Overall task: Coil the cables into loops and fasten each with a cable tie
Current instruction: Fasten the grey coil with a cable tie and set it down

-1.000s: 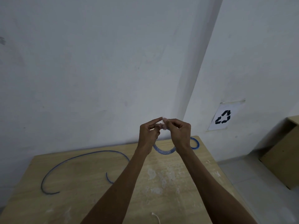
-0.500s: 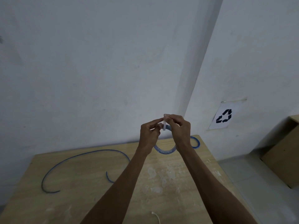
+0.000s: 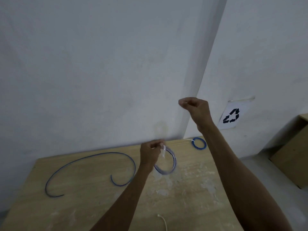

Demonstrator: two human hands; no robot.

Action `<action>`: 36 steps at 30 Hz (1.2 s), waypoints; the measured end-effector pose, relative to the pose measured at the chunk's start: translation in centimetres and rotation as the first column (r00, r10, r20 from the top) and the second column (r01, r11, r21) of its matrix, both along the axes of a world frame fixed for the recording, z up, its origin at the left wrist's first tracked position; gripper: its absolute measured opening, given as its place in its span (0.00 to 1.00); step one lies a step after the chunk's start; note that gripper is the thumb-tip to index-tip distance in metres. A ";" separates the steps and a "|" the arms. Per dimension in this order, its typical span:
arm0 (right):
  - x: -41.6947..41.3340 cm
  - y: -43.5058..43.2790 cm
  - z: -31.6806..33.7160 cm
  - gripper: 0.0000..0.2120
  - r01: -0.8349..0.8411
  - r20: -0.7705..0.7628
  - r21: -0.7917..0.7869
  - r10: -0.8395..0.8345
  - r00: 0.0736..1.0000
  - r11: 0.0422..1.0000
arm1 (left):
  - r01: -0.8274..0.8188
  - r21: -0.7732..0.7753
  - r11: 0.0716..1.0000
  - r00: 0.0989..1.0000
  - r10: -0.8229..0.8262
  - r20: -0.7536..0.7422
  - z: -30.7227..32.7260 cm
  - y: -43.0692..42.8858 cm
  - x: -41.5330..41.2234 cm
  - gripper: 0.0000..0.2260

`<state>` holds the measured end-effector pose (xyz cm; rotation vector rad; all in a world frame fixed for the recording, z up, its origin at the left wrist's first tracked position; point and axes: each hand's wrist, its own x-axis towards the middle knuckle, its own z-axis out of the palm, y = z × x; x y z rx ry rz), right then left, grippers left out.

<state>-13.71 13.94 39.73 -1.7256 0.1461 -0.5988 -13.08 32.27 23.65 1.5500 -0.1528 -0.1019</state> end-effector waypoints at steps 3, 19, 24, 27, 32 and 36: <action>-1.5 1.4 -3.3 0.08 -0.123 -0.067 -0.184 0.113 0.991 0.975 | -0.106 -0.127 0.986 0.985 0.086 -0.153 2.1 0.5 1.7 0.07; -2.0 4.2 -10.0 0.10 -0.042 0.081 -0.651 0.125 0.989 0.758 | -0.156 -0.186 0.970 0.965 0.110 -0.236 5.7 0.1 3.3 0.08; -1.8 3.9 -8.8 0.06 -0.072 0.124 -0.514 0.157 0.980 0.855 | -0.018 -0.165 0.986 0.985 -0.010 -0.170 6.1 0.3 2.6 0.13; -1.2 3.3 -7.5 0.06 -0.162 0.011 -0.262 0.171 0.985 0.951 | 0.193 -0.133 0.972 0.977 -0.203 -0.070 5.9 0.4 1.9 0.19; -0.4 2.7 -5.8 0.06 -0.114 -0.149 0.100 0.128 0.981 0.988 | 0.242 -0.126 0.962 0.968 -0.248 -0.030 6.5 0.9 1.6 0.21; 0.0 2.7 -5.0 0.07 -0.108 -0.185 0.121 0.129 0.974 0.987 | 0.274 -0.114 0.955 0.960 -0.279 -0.026 7.0 1.1 1.5 0.22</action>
